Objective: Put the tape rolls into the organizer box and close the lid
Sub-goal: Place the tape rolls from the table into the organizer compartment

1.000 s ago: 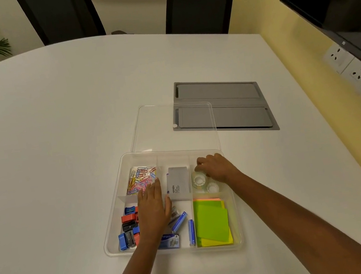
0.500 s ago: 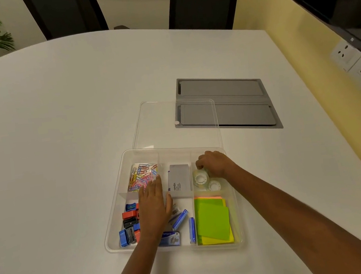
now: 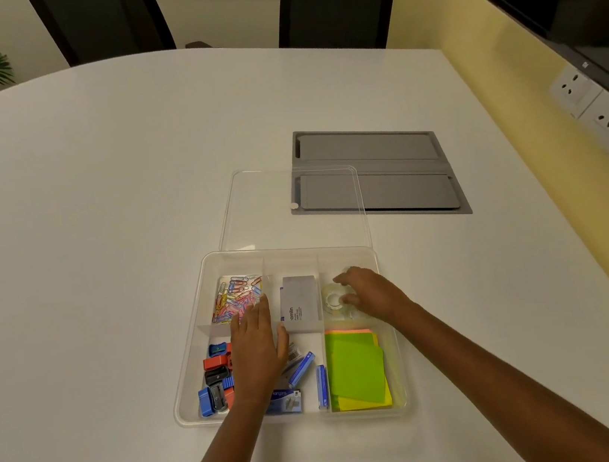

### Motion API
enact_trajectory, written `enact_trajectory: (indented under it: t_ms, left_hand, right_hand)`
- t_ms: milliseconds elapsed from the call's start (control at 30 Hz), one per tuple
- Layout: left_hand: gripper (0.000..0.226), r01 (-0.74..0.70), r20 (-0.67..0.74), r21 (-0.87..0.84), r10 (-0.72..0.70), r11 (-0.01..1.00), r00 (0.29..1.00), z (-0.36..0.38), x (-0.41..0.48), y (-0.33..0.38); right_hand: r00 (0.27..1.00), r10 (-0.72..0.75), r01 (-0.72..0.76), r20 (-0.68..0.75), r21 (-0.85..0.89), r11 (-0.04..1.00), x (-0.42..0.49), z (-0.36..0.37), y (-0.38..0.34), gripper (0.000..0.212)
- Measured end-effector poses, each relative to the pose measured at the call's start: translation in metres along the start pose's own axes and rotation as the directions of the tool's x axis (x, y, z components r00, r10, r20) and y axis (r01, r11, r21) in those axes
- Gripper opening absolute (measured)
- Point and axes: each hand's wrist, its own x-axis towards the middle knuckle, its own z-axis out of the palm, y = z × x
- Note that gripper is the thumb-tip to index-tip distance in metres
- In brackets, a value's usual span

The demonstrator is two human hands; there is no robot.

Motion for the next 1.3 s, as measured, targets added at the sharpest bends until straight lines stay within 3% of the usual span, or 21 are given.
enact_trajectory:
  t_ms: [333, 800, 967, 1033, 1233, 1300]
  left_hand:
    - [0.054, 0.0, 0.007, 0.001, 0.0, 1.0, 1.0, -0.001, 0.0, 0.0]
    - [0.054, -0.001, 0.009, 0.012, 0.001, 1.0, 1.0, 0.0, 0.0, 0.0]
    - [0.053, -0.009, 0.007, 0.018, 0.009, 1.0, 1.0, -0.003, -0.001, 0.002]
    - [0.053, -0.004, 0.017, 0.026, 0.003, 1.0, 1.0, -0.005, -0.001, 0.003]
    - [0.057, -0.07, 0.069, 0.031, 0.068, 0.997, 0.995, -0.009, -0.002, -0.003]
    - [0.085, -0.098, 0.069, 0.039, 0.095, 0.994, 0.993, -0.017, -0.005, -0.007]
  right_hand:
    - [0.973, 0.185, -0.183, -0.138, 0.023, 0.983, 0.005, 0.011, -0.018, 0.029]
    - [0.939, 0.255, -0.233, -0.233, 0.116, 0.965, 0.0, 0.009, -0.022, 0.03]
    - [0.858, 0.182, -0.128, -0.48, 0.144, 0.981, -0.03, 0.011, -0.017, 0.029]
    - [0.824, 0.217, -0.12, -0.524, 0.213, 0.97, -0.045, 0.018, -0.016, 0.035]
    - [0.834, 0.443, -0.209, -0.328, 0.556, 0.804, -0.073, 0.04, -0.02, 0.054]
    - [0.834, 0.481, -0.236, -0.272, 0.612, 0.755, -0.076, 0.042, -0.022, 0.054]
